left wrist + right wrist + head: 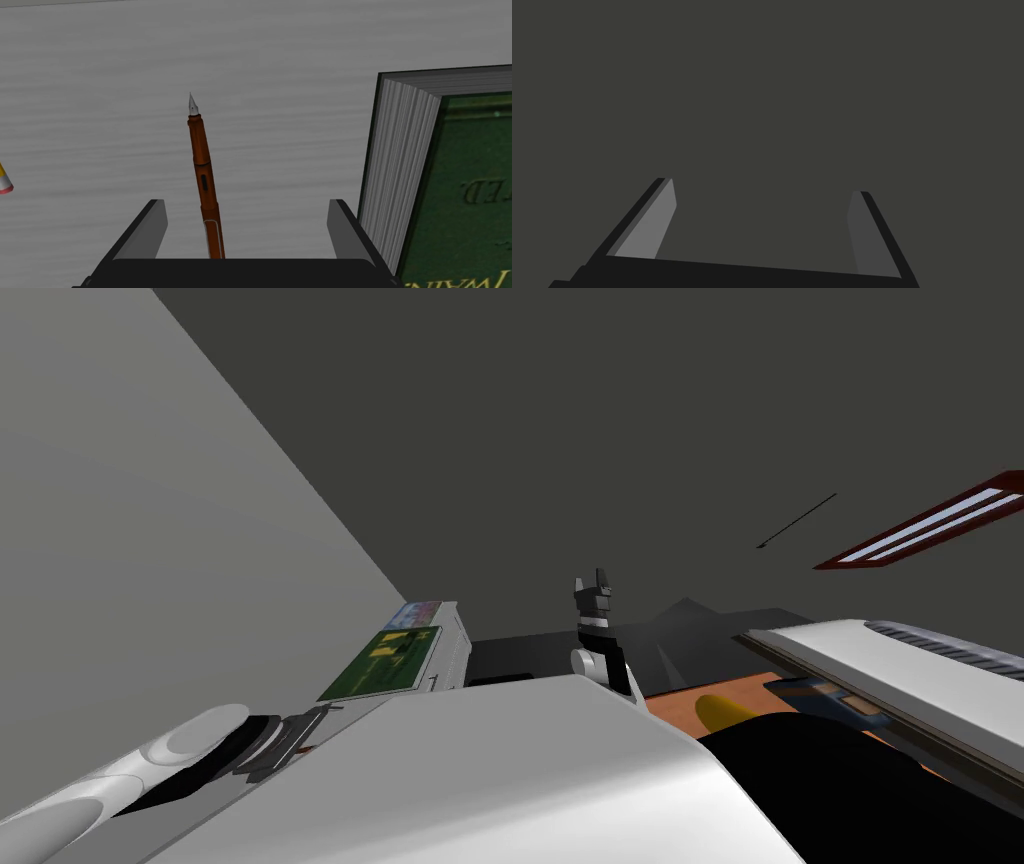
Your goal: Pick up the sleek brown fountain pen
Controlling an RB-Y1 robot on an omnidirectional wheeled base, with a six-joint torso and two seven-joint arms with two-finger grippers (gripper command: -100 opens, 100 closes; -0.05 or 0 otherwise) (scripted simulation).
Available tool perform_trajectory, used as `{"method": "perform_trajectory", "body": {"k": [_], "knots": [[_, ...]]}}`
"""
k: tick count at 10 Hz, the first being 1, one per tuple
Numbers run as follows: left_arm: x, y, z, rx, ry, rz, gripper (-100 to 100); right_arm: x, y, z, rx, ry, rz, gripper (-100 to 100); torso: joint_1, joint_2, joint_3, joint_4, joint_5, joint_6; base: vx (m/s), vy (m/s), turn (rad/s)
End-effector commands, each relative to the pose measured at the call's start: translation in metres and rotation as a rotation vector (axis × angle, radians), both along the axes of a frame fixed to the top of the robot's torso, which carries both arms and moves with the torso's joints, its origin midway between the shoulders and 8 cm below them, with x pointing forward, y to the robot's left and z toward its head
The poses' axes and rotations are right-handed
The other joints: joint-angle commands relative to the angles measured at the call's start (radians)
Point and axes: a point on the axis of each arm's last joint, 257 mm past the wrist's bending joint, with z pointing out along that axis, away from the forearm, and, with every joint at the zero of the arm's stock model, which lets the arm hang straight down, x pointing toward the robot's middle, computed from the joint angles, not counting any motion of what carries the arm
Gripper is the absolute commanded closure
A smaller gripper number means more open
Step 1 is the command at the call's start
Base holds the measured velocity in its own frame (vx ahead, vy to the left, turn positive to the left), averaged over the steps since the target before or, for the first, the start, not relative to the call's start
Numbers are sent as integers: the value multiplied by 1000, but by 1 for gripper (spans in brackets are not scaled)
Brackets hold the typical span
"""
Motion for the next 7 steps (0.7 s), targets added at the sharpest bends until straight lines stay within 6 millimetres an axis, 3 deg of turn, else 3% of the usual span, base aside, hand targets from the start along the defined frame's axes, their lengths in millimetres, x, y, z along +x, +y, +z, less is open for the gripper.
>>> {"method": "perform_trajectory", "body": {"k": [1,2,5,6,7], "knots": [[-1,-8,-3,-25,-6,16,-100,0,0,0,0,0,0,0,0,0,0,0,0,0,-35,7,19],[-6,3,-2,3,-5,30,-100,0,0,0,0,0,0,0,-1,-2,-1,0,0,-1,-58,13,-242],[-6,-12,-7,-45,-13,57,-100,0,0,0,0,0,0,0,-1,-2,-1,0,0,-1,-43,11,-63],[-14,-2,-7,-17,-8,73,-100,0,0,0,0,0,0,0,-1,-3,-2,-1,0,0,-65,-2,-320],[-18,-9,-11,-37,-1,81,-100,0,0,0,0,0,0,0,-1,-2,-1,0,-1,1,-81,14,-181]]}}
